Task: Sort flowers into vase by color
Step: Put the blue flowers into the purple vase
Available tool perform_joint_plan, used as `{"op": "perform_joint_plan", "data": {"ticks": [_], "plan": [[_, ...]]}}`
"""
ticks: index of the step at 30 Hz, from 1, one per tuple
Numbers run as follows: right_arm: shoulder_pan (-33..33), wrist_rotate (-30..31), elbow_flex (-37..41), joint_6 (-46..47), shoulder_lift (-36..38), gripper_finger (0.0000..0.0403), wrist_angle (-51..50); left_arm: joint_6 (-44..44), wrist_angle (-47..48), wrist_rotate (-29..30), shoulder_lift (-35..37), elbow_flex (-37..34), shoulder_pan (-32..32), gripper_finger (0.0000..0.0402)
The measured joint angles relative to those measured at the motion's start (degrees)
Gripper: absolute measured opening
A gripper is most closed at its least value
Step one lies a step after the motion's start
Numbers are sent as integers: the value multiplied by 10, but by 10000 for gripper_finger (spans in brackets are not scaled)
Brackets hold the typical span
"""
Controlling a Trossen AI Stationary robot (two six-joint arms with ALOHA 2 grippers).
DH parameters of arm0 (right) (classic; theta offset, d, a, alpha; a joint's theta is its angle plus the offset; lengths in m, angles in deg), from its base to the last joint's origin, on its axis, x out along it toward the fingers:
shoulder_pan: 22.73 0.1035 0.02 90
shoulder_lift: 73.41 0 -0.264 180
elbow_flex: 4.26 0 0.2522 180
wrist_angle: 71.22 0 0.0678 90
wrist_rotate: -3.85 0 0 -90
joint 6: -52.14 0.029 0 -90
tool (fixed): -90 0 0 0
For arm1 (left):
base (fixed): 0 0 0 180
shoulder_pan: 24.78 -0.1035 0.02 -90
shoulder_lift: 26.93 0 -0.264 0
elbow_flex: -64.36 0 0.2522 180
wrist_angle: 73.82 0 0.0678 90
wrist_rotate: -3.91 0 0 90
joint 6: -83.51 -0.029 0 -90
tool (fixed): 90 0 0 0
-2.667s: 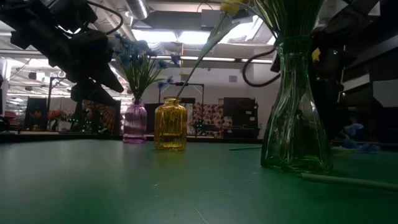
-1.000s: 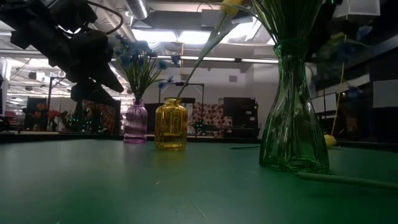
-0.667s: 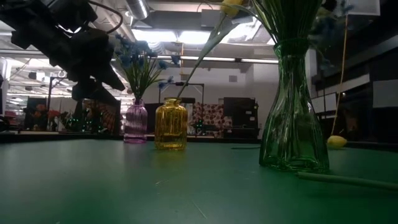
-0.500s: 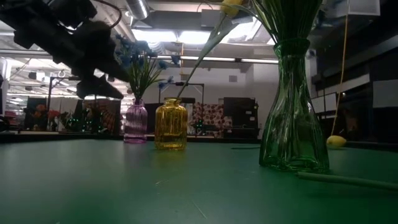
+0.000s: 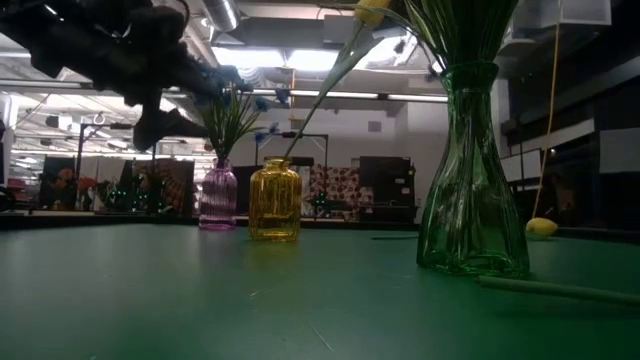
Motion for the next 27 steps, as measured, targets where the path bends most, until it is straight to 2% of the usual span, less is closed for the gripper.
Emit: {"op": "perform_joint_plan", "data": {"ticks": [6, 10, 14, 19, 23, 27], "plan": [[72, 86, 0, -132, -30, 15, 75, 45, -86, -3, 0, 0, 0, 276], [120, 114, 0, -232, -38, 18, 150, 48, -149, -15, 0, 0, 0, 276], [153, 108, 0, -305, -44, 21, 214, 65, -213, -32, 0, 0, 0, 276], [168, 87, 0, -392, -55, 22, 247, 89, -297, -60, 0, 0, 0, 276], [166, 67, 0, -406, -68, 22, 260, 87, -370, -92, 0, 0, 0, 276], [166, 49, 0, -428, -84, 23, 292, 85, -420, -95, 0, 0, 0, 276]]}}
